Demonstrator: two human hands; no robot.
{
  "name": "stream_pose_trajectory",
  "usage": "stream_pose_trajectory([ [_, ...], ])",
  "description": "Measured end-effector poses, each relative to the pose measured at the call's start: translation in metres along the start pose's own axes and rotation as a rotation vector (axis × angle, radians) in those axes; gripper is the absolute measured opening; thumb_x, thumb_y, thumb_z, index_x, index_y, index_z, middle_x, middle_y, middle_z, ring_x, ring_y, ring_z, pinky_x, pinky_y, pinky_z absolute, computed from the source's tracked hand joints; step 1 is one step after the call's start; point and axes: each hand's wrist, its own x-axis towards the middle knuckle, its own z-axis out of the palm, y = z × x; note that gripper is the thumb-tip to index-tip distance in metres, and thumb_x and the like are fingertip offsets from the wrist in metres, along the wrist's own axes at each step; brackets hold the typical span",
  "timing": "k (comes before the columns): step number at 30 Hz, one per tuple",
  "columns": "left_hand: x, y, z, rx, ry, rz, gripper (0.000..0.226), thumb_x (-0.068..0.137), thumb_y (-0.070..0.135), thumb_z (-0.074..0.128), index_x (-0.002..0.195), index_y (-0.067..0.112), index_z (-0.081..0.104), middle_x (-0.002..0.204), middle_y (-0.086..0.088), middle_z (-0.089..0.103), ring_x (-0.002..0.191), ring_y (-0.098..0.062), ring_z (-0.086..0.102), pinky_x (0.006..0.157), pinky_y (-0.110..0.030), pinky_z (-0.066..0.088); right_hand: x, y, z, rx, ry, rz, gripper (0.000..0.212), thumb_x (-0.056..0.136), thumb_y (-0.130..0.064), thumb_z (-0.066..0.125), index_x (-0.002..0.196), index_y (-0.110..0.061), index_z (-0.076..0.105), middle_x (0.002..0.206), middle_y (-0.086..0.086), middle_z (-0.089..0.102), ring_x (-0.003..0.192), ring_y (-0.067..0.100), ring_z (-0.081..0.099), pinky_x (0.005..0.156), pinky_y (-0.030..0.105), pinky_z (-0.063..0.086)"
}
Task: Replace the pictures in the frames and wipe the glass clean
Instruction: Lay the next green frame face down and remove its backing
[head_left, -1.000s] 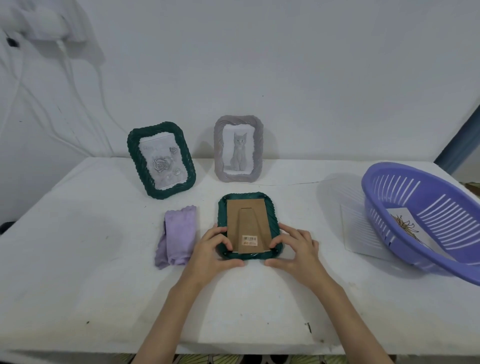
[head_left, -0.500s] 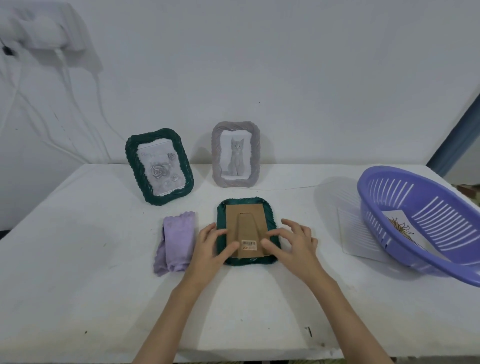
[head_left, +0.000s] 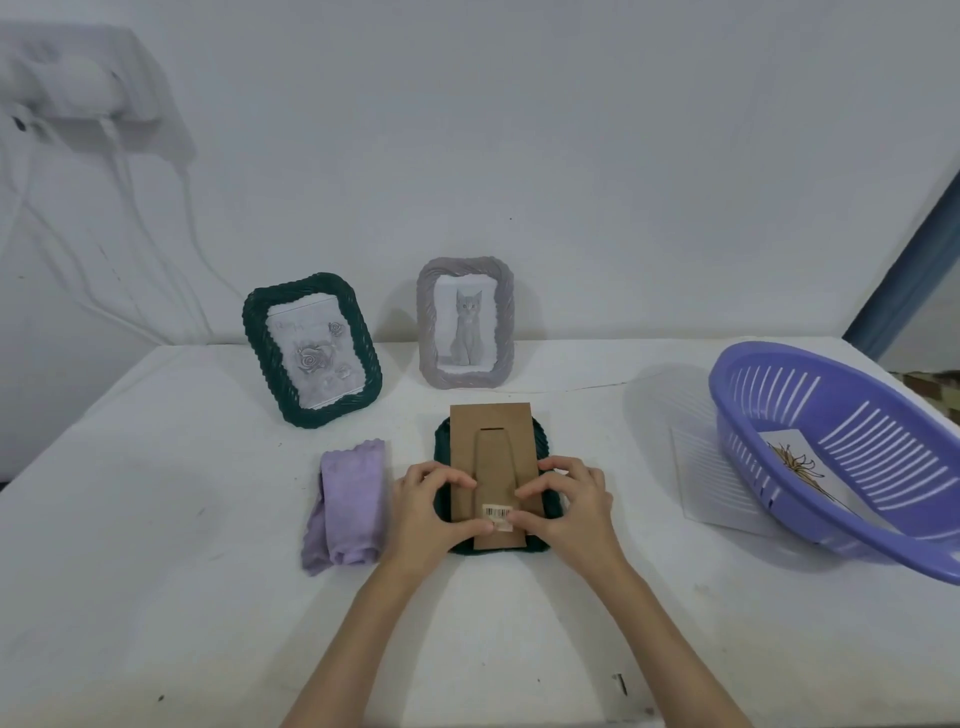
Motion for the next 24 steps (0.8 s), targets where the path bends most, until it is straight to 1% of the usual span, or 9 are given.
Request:
stream_pose_trajectory([
  [3,0.006,-0.001,-0.003,-0.138,-0.072,-0.007,0.064,0.038,0.044,0.083,0.094,0.041,0.052,0.107,0.009,0.058,0.102,-0.015,0.05,0.086,-0.025,0.04,0.002,0.0,-0.003,0.051,-0.05,-0.034,0.039,0.061,-0.023,0.083,0.081,-0.045,0.057,0.105,-0.016,0.052,0.1,0.0,0.037,0.092,0.028,0.031],
  [5,0.009,0.001,-0.006,-0.221,-0.135,-0.023,0.071,0.043,0.029,0.088,0.103,0.039,0.05,0.109,0.006,0.059,0.1,-0.015,0.054,0.082,-0.023,0.046,0.007,0.002,-0.007,0.159,-0.044,-0.02,0.042,0.07,-0.024,0.078,0.093,-0.048,0.052,0.102,-0.017,0.057,0.099,0.003,0.044,0.087,0.027,0.037],
  [7,0.01,0.005,-0.009,-0.268,-0.158,-0.034,0.073,0.052,0.007,0.087,0.109,0.034,0.049,0.107,0.002,0.059,0.098,-0.012,0.055,0.077,-0.017,0.049,0.015,0.007,-0.012,0.19,0.008,0.046,0.037,0.081,-0.027,0.068,0.101,-0.051,0.049,0.098,-0.012,0.06,0.098,0.015,0.049,0.086,0.03,0.038],
  [9,0.011,0.006,-0.013,-0.317,-0.145,-0.047,0.074,0.055,-0.002,0.084,0.113,0.028,0.049,0.105,0.003,0.059,0.098,-0.008,0.054,0.077,-0.014,0.05,0.026,0.013,-0.017,-0.034,-0.017,0.123,0.026,0.089,-0.031,0.056,0.106,-0.051,0.053,0.098,-0.009,0.057,0.102,0.018,0.046,0.086,0.033,0.031],
  [11,0.012,0.003,-0.02,-0.348,-0.137,-0.074,0.077,0.056,-0.002,0.083,0.118,0.027,0.049,0.109,0.005,0.057,0.103,-0.006,0.053,0.081,-0.022,0.05,0.031,0.019,-0.017,-0.278,-0.121,0.144,0.023,0.092,-0.036,0.05,0.112,-0.042,0.059,0.103,-0.008,0.054,0.108,0.017,0.04,0.084,0.033,0.023],
  [13,0.013,0.0,-0.029,-0.334,-0.13,-0.095,0.079,0.057,-0.001,0.083,0.122,0.027,0.048,0.112,0.007,0.056,0.106,-0.008,0.051,0.083,-0.026,0.05,0.033,0.021,-0.017,-0.366,-0.184,0.13,0.026,0.093,-0.034,0.049,0.116,-0.038,0.059,0.105,-0.009,0.054,0.109,0.017,0.039,0.082,0.033,0.021],
  [17,0.013,-0.009,-0.051,-0.33,-0.147,-0.158,0.079,0.06,0.001,0.081,0.124,0.028,0.044,0.114,0.008,0.054,0.106,-0.01,0.055,0.081,-0.024,0.053,0.038,0.023,-0.025,-0.412,-0.146,0.159,0.027,0.093,-0.027,0.048,0.115,-0.037,0.061,0.106,-0.005,0.058,0.109,0.02,0.042,0.081,0.035,0.02],
  [20,0.013,-0.019,-0.071,-0.33,-0.162,-0.203,0.083,0.055,0.008,0.082,0.125,0.028,0.043,0.118,0.003,0.055,0.108,-0.015,0.058,0.088,-0.03,0.052,0.039,0.027,-0.035,-0.435,-0.115,0.194,0.026,0.093,-0.026,0.049,0.111,-0.037,0.063,0.104,-0.004,0.06,0.108,0.02,0.047,0.079,0.035,0.021],
  [24,0.013,-0.026,-0.087,-0.233,-0.187,-0.23,0.08,0.064,0.004,0.08,0.131,0.022,0.042,0.119,0.002,0.053,0.102,-0.007,0.057,0.083,-0.023,0.05,0.036,0.025,-0.038,-0.406,-0.008,0.245,0.019,0.088,-0.038,0.055,0.09,-0.029,0.071,0.1,0.001,0.065,0.096,0.02,0.055,0.077,0.035,0.025],
])
